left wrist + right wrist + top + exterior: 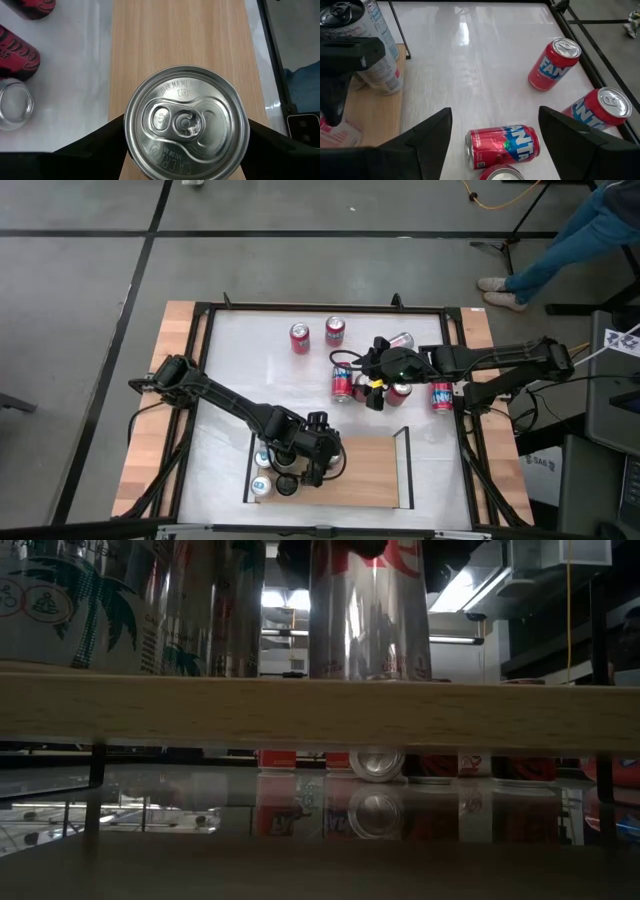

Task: Place canned beverage on shelf
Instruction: Put the left silver soda can on the shelf

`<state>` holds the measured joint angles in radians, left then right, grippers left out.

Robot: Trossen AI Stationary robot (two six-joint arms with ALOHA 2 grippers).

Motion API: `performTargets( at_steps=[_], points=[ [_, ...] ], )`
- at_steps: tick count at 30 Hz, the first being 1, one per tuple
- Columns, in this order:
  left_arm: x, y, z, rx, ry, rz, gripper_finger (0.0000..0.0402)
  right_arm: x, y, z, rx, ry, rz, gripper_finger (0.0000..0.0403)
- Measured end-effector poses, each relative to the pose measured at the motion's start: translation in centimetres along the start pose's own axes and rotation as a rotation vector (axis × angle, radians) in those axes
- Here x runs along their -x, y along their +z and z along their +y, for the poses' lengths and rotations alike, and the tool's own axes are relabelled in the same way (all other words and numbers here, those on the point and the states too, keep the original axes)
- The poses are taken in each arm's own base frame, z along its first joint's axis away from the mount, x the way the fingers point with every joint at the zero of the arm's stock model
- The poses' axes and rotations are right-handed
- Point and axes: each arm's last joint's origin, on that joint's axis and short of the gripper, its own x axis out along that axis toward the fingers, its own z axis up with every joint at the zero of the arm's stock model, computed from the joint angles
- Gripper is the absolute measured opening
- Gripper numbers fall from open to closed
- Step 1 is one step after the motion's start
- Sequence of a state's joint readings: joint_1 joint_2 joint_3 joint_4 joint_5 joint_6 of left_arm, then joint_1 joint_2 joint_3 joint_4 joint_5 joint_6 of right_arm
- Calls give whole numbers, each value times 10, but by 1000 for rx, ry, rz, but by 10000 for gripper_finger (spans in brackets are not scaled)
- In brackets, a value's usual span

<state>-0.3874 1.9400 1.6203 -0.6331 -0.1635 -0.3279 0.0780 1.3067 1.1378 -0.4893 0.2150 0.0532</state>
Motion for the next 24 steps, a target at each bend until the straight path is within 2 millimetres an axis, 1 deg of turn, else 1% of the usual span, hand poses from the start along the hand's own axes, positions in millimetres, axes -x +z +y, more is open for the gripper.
performTargets(
  at_steps=[21,24],
  points=[
    [-1,0,0,4,3,0,296,0,0,0,0,0,1,287],
    [-1,0,0,3,0,1,305,0,0,0,0,0,1,287]
  ],
)
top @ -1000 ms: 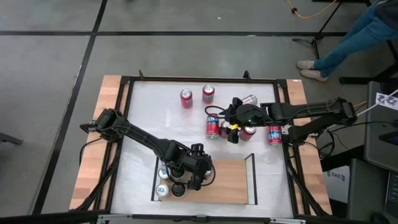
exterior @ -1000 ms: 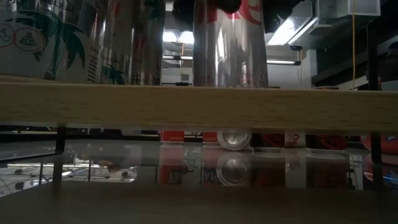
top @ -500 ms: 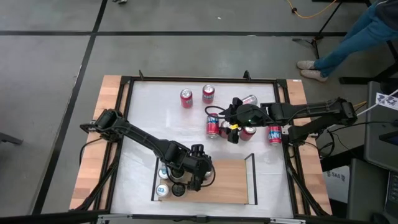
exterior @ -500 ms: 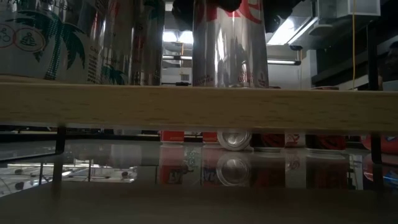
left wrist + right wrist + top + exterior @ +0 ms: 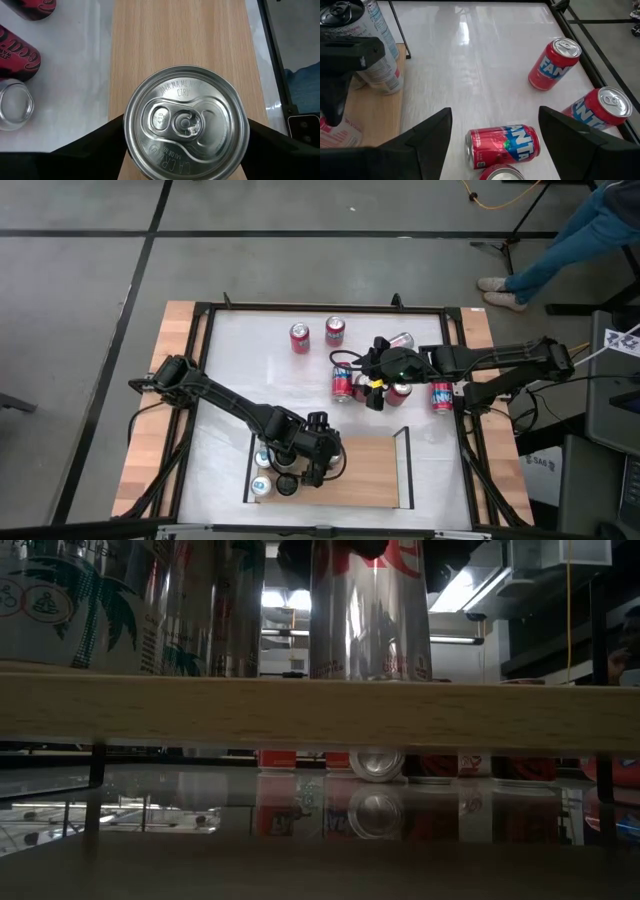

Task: Place canned beverage on shelf
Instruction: Put the left silver soda can on the shelf

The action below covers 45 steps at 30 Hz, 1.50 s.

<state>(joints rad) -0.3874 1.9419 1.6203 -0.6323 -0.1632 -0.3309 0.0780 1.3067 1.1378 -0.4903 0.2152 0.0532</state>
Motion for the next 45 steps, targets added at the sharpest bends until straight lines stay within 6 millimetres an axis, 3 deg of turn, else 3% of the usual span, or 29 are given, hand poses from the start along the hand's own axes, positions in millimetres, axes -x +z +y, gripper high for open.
performTargets(
  at_steps=[8,18,30,35,41,45],
  points=[
    [-2,-2,0,1,-8,18,353,0,0,0,0,0,0,287],
    [4,0,0,9,-27,6,355,0,0,0,0,0,-1,287],
    [41,11,3,20,-50,-92,358,0,0,3,-1,98,1,287],
    [58,16,9,31,-51,-134,359,3,0,16,5,175,-8,287],
    [97,21,26,18,-43,-197,359,11,-1,43,60,188,-32,287],
    [134,21,44,-12,-6,-247,359,10,-4,59,59,136,-40,287]
  ],
)
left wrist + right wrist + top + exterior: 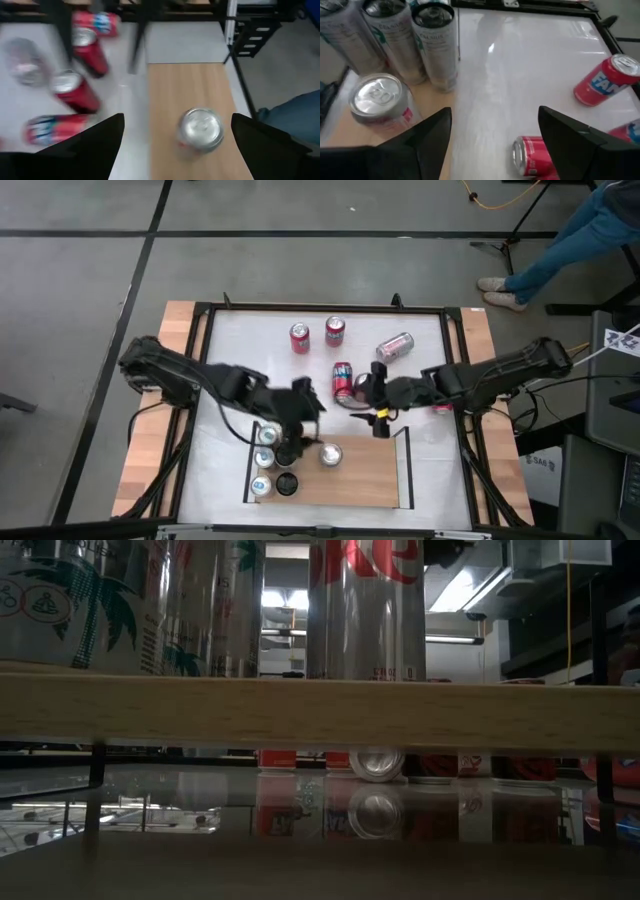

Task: Place canned beverage on shelf
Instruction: Put the left silver soda can on the shelf

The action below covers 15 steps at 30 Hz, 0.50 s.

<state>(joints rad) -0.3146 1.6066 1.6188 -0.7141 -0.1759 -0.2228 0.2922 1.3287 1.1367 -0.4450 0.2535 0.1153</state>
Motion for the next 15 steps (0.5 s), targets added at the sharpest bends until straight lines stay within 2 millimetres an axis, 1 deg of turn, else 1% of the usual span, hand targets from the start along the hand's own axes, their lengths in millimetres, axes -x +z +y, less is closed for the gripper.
performTargets(
  at_steps=[3,6,8,9,12,15],
  points=[
    [32,3,15,-16,52,-38,359,-10,-2,11,5,-15,4,287],
    [64,2,29,-42,114,-55,359,-24,-7,23,16,-7,28,287],
    [83,-3,36,-51,139,-80,359,-32,-12,28,7,-20,55,287],
    [92,-7,39,-52,146,-95,359,-35,-13,30,0,-31,62,287],
    [109,-27,46,-48,170,-130,359,-44,-19,36,-8,-75,82,287],
    [116,-53,53,-26,198,-153,359,-52,-24,41,-21,-95,104,287]
  ],
)
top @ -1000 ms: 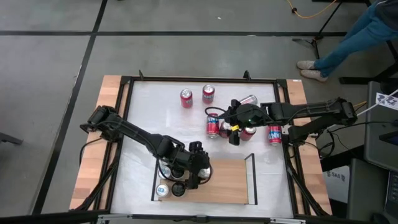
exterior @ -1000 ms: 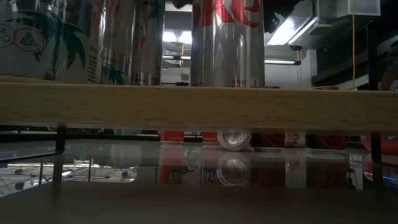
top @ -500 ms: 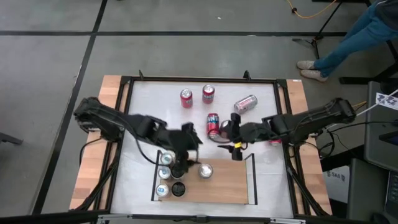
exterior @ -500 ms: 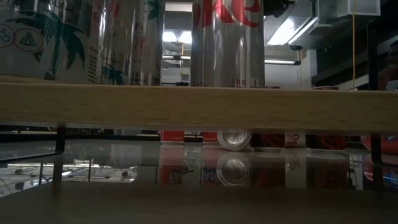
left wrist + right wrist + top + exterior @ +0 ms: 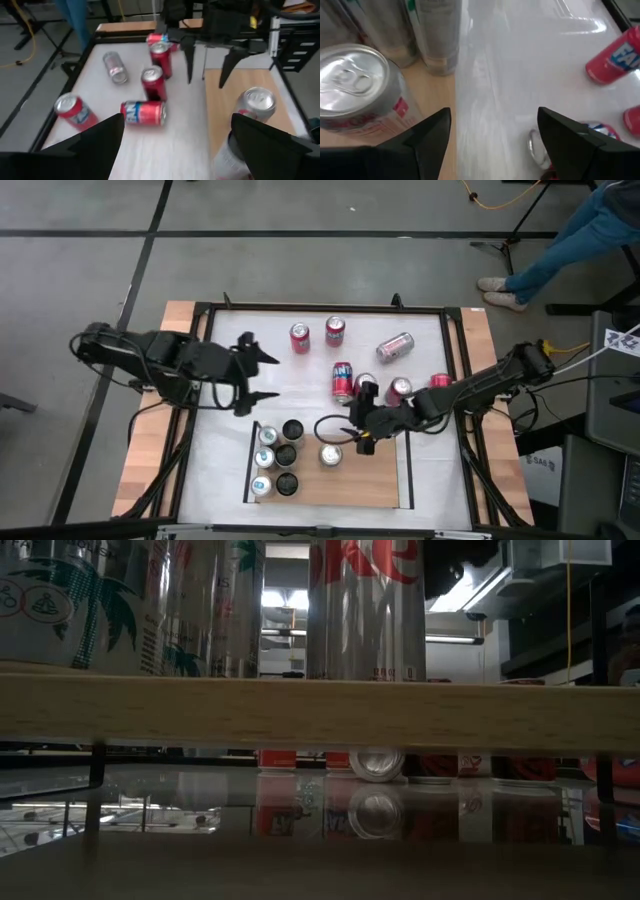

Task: Place canned beverage on shelf
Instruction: Put the left silver soda can on the shelf

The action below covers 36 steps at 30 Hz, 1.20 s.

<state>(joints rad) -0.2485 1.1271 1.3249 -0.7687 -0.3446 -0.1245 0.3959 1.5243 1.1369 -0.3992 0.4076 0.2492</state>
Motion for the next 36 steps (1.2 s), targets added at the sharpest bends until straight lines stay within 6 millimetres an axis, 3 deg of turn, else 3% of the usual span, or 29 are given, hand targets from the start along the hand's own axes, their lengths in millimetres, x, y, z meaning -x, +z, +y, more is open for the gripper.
performTargets(
  at_steps=[6,13,23,36],
  points=[
    [-1,-49,6,80,-4,-56,359,-20,-11,10,-17,-10,62,287],
    [-16,-77,4,116,-12,-88,359,-44,-23,18,-24,-14,120,287],
    [-21,-77,2,121,-14,-95,359,-66,-27,29,-38,50,99,287],
    [-20,-75,2,127,-18,-116,359,-67,-18,32,-1,93,14,287]
  ],
)
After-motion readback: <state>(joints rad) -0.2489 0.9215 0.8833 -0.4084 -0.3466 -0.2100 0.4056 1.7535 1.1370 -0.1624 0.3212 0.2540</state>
